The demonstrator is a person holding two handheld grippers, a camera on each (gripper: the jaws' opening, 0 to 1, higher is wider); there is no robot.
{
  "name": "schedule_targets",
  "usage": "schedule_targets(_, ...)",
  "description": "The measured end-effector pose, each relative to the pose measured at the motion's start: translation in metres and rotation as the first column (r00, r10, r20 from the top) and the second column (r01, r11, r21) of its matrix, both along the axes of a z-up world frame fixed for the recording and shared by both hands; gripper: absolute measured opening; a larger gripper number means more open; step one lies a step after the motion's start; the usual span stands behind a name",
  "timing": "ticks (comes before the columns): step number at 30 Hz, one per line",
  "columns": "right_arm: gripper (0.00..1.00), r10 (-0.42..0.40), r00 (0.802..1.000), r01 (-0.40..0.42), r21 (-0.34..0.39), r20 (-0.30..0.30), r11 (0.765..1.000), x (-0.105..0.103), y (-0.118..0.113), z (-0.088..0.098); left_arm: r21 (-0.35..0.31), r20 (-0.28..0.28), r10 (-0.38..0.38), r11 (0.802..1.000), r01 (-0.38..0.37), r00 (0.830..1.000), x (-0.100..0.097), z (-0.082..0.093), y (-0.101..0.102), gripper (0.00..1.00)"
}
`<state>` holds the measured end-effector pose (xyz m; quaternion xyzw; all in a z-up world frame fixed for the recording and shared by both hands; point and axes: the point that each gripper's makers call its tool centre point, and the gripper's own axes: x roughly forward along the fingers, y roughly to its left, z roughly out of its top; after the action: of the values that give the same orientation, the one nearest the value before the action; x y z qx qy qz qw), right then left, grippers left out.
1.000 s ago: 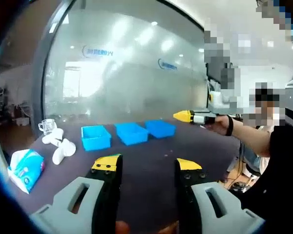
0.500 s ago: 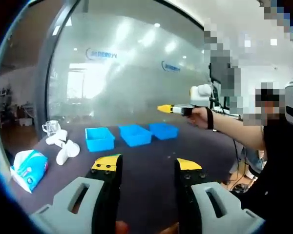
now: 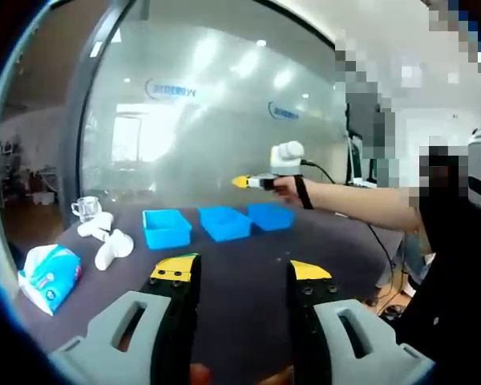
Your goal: Sort the screws, nuts, and washers into the corresponding bins
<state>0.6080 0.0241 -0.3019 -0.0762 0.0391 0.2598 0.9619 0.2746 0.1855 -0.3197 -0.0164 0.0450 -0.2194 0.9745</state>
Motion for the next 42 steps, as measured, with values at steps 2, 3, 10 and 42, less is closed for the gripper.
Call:
schedule_targets(2,0.02,-0.003,1.000,0.003,-0.006,-0.005,1.000,0.002,0.002,-0.002,0.000,-0.001,0.003,1.000,-0.003,1.000,0.000,0.000,0.001,0.41)
schedule_targets(3,0.02,-0.003,1.000,0.003,-0.008,-0.007,1.000,0.003,0.004,-0.003,0.000,-0.001,0.005,1.000,-0.005,1.000,0.000,0.000,0.001,0.41)
schedule_targets(10,0.03,0.012,1.000,-0.013,-0.027,-0.022,1.000,0.004,0.012,-0.010,-0.007,0.001,0.018,1.000,-0.018,1.000,0.001,0.000,0.006,0.41)
schedule_targets(42,0.25,0.188,0.982,-0.189,0.064,0.027,0.980,-0.140,-0.039,0.005,-0.023,0.012,-0.015,1.000,0.015,1.000,0.007,0.002,0.000,0.42)
